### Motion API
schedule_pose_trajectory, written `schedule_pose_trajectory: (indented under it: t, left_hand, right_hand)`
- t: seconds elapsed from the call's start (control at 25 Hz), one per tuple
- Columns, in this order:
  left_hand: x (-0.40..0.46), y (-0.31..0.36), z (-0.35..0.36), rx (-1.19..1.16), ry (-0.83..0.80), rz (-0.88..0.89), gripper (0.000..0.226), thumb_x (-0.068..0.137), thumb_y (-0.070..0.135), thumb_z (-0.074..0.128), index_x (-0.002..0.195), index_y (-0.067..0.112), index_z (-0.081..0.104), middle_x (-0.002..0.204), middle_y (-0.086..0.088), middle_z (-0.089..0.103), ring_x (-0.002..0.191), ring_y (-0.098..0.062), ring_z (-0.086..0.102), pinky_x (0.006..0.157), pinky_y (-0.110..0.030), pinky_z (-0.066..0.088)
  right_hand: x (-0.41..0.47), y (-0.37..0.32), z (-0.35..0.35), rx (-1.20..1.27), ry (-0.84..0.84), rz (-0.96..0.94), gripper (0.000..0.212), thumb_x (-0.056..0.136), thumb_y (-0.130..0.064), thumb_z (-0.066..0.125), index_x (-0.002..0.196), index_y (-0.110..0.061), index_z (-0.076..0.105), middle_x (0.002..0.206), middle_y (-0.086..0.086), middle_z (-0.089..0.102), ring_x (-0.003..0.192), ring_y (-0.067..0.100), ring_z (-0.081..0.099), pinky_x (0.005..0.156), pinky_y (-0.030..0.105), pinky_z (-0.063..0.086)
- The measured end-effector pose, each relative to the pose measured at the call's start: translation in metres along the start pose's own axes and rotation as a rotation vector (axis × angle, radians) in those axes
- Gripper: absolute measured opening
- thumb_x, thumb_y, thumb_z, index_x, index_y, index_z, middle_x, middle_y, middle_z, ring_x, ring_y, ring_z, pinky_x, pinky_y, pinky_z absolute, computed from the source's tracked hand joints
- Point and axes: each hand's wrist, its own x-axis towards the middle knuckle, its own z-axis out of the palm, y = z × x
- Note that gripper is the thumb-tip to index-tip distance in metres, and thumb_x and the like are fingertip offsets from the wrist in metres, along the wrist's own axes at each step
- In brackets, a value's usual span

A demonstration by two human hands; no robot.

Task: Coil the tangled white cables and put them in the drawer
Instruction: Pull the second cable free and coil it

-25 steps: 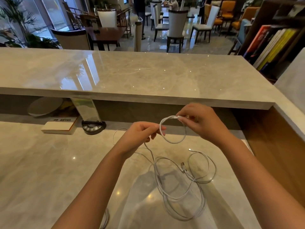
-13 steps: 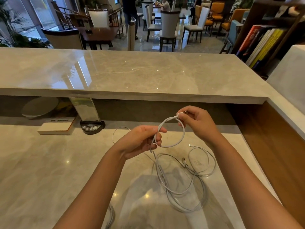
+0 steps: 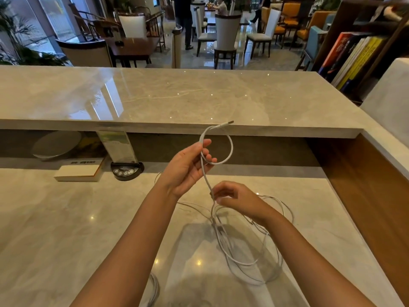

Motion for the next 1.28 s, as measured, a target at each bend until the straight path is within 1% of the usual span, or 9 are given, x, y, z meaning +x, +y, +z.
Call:
schedule_pose_trajectory:
  t: [0.16,0.28,0.44,0.56,0.76,0.96,1.12,1.2,1.28]
  left_hand:
    - [0.000,0.010,0.005,-0.145,-0.008,0.079,0.032,0.097,0.013,0.041,0.087,0.007,0.070,0.061,-0.001,0.062,0.056,-0.006,0.062,0.070,-0.026,0.058]
    - [0.001,0.019,-0.007,-0.060,0.070,0.143,0.023,0.097,0.014,0.042,0.096,0.008,0.064,0.061,0.001,0.062,0.057,-0.005,0.062,0.074,-0.025,0.056]
    - [0.003,-0.001,-0.051,0.076,0.305,0.043,0.016,0.095,0.012,0.048,0.095,0.009,0.064,0.062,0.001,0.056,0.051,-0.005,0.056,0.062,-0.019,0.054]
    - [0.001,-0.026,-0.080,-0.080,0.398,-0.037,0.016,0.095,0.012,0.049,0.095,0.006,0.064,0.062,-0.001,0.056,0.050,-0.006,0.055,0.059,-0.019,0.053]
    - [0.003,-0.029,-0.109,-0.208,0.487,-0.027,0.016,0.096,0.014,0.047,0.096,0.008,0.062,0.054,0.003,0.056,0.045,-0.005,0.053,0.059,-0.018,0.052]
    - [0.010,-0.021,-0.114,-0.268,0.515,0.011,0.018,0.097,0.014,0.044,0.092,0.009,0.061,0.055,0.003,0.054,0.045,-0.003,0.049,0.063,-0.018,0.046]
    - [0.009,-0.032,-0.112,-0.218,0.518,-0.060,0.018,0.097,0.014,0.045,0.093,0.008,0.061,0.055,0.003,0.054,0.045,-0.004,0.050,0.068,-0.021,0.046]
    - [0.008,-0.040,-0.109,-0.209,0.517,-0.109,0.016,0.096,0.013,0.047,0.094,0.008,0.062,0.053,0.003,0.056,0.046,-0.004,0.050,0.068,-0.021,0.047]
    - [0.006,-0.046,-0.106,-0.210,0.496,-0.153,0.015,0.095,0.013,0.048,0.097,0.008,0.061,0.053,0.003,0.056,0.048,-0.004,0.051,0.065,-0.019,0.050]
  right_hand:
    - [0.004,0.046,0.000,-0.559,-0.232,0.086,0.013,0.081,-0.006,0.061,0.085,-0.006,0.073,0.083,0.000,0.067,0.078,0.010,0.058,0.075,0.022,0.044]
    - [0.005,0.065,-0.011,-0.634,-0.050,0.274,0.018,0.087,-0.012,0.055,0.081,-0.009,0.072,0.080,0.005,0.068,0.067,0.011,0.056,0.062,0.021,0.042]
    - [0.014,0.021,-0.038,-0.028,0.299,0.309,0.030,0.095,-0.016,0.046,0.069,-0.008,0.060,0.056,0.004,0.051,0.042,0.011,0.048,0.042,0.019,0.040]
    - [0.005,-0.017,-0.069,0.417,0.320,0.216,0.027,0.094,-0.019,0.049,0.068,-0.012,0.055,0.052,-0.001,0.045,0.038,0.007,0.040,0.037,0.016,0.032]
    - [-0.036,-0.032,-0.121,-0.381,-0.248,0.431,0.017,0.086,-0.013,0.062,0.070,-0.018,0.057,0.060,-0.001,0.055,0.047,0.009,0.037,0.045,0.021,0.029]
    - [-0.056,-0.013,-0.134,-0.910,-0.002,0.862,0.005,0.088,-0.015,0.059,0.091,-0.010,0.059,0.079,0.005,0.063,0.054,0.014,0.060,0.049,0.022,0.049]
    - [-0.062,0.002,-0.135,-1.105,0.647,0.541,0.019,0.092,-0.015,0.047,0.101,-0.006,0.062,0.097,0.011,0.058,0.083,0.027,0.060,0.068,0.036,0.050]
    - [-0.062,0.001,-0.127,-1.053,0.715,0.258,0.032,0.092,-0.010,0.048,0.122,-0.009,0.057,0.135,0.015,0.045,0.119,0.029,0.048,0.095,0.041,0.044]
    - [-0.064,-0.002,-0.118,-1.099,0.665,0.087,0.043,0.096,-0.020,0.043,0.138,-0.014,0.041,0.156,0.010,0.015,0.143,0.024,0.016,0.115,0.042,0.015]
